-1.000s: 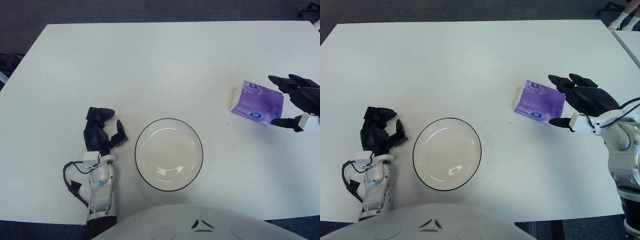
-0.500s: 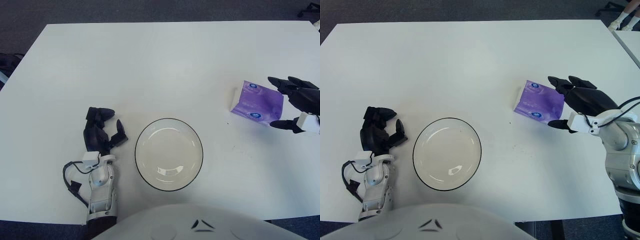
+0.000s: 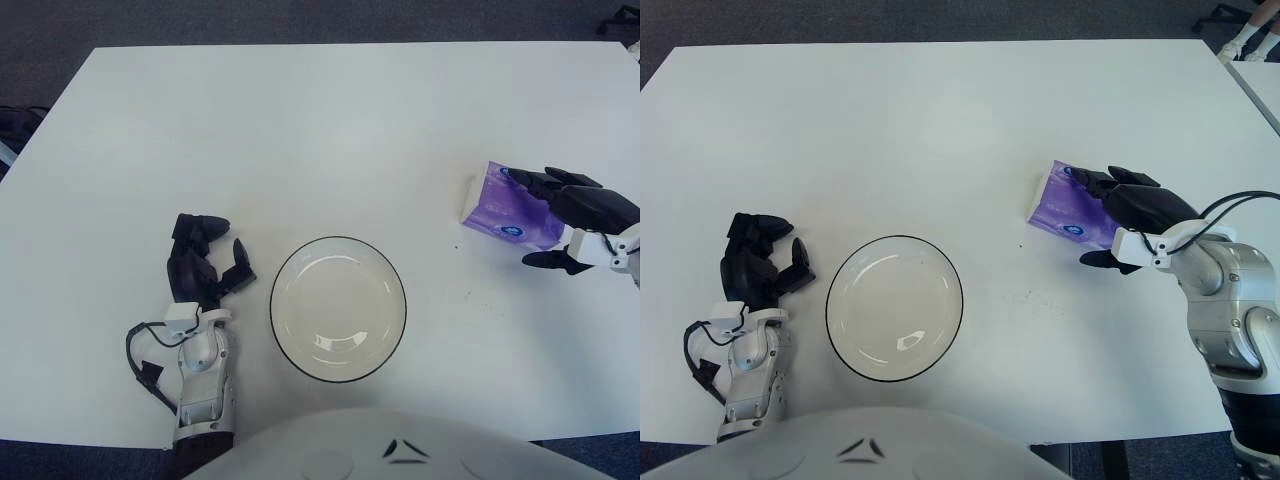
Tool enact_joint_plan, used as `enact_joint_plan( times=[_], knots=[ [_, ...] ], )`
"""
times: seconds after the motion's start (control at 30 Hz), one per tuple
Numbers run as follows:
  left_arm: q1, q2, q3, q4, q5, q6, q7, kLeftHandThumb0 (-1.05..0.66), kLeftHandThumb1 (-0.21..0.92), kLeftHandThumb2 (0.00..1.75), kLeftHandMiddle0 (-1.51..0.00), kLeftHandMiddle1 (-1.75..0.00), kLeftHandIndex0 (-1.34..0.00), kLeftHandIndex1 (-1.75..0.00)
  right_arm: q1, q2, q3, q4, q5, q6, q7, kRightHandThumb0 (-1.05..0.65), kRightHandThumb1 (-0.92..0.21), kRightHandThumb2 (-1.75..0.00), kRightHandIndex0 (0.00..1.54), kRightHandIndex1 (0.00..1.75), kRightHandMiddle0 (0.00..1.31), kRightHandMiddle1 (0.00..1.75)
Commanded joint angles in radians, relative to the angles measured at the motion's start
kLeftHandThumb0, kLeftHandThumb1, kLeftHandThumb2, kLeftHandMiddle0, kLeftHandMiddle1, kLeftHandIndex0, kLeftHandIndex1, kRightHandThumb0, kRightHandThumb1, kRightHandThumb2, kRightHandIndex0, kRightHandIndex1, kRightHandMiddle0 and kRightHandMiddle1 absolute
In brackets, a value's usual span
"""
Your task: Put the tissue paper into the plate.
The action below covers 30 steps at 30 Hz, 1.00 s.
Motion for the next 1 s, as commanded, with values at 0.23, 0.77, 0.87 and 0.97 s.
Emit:
enact_joint_plan(
  times=[0.23, 0.77, 0.87, 0.97],
  knots=[
    [0.034, -0.023, 0.000, 0.033, -0.001, 0.014, 0.008, -0.01, 0.26, 1.38, -0.65, -1.70, -0.44, -1.75, -0.023, -0.001, 0.016, 0.014, 0.015, -0.015, -0.002, -0.83, -0.31, -0.83, 0.00, 0.00, 0.00, 0.00],
    [0.043, -0.027, 0.001, 0.027, 0.002, 0.012, 0.022, -0.01, 0.26, 1.38, -0.67, -1.68, -0.43, -1.75, -0.050, 0.078, 0.068, -0.015, 0.050, 0.073, 0.020, -0.85, -0.33, -0.82, 0.00, 0.00, 0.00, 0.00],
    [0.044, -0.025, 0.001, 0.029, 0.006, 0.008, 0.025, -0.01, 0.26, 1.37, -0.67, -1.68, -0.43, -1.75, -0.159, 0.121, 0.176, 0.016, 0.019, 0.144, 0.054, -0.93, -0.44, -0.73, 0.00, 0.00, 0.00, 0.00],
    [0.044, -0.024, 0.004, 0.032, 0.003, 0.003, 0.026, -0.01, 0.26, 1.37, -0.67, -1.67, -0.43, -1.75, -0.257, 0.131, 0.259, 0.099, -0.020, 0.133, 0.060, -0.98, -0.51, -0.66, 0.00, 0.00, 0.00, 0.00]
  ],
)
